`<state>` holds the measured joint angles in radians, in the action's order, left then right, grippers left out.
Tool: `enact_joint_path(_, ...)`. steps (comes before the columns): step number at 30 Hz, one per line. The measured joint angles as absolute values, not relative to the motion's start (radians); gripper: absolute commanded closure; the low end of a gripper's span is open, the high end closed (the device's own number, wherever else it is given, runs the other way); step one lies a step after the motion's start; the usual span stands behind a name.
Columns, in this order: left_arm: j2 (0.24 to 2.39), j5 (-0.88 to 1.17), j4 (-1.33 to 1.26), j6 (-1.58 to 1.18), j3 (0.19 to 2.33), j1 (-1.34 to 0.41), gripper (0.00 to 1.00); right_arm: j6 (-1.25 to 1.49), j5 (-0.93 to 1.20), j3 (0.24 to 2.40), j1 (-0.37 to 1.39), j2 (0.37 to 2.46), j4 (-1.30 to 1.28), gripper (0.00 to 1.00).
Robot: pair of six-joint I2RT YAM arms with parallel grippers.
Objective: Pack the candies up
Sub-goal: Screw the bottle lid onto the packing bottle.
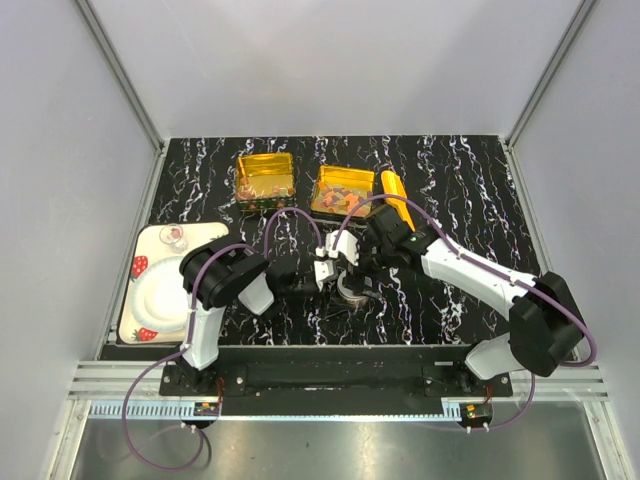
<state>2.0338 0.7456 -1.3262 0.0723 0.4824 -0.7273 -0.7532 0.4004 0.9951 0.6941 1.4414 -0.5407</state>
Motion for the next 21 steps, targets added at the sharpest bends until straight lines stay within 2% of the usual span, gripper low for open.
enact_joint_path(14, 2.034, 0.745, -1.326, 0.073, 0.482, -0.727, 0.36, -0.699, 0.337, 0.994, 0.694, 1.509, -0.397, 0.02)
enact_joint_path(21, 2.034, 0.745, -1.326, 0.072, 0.482, -0.727, 0.37, -0.686, 0.334, 0.995, 0.694, 1.511, -0.391, 0.22)
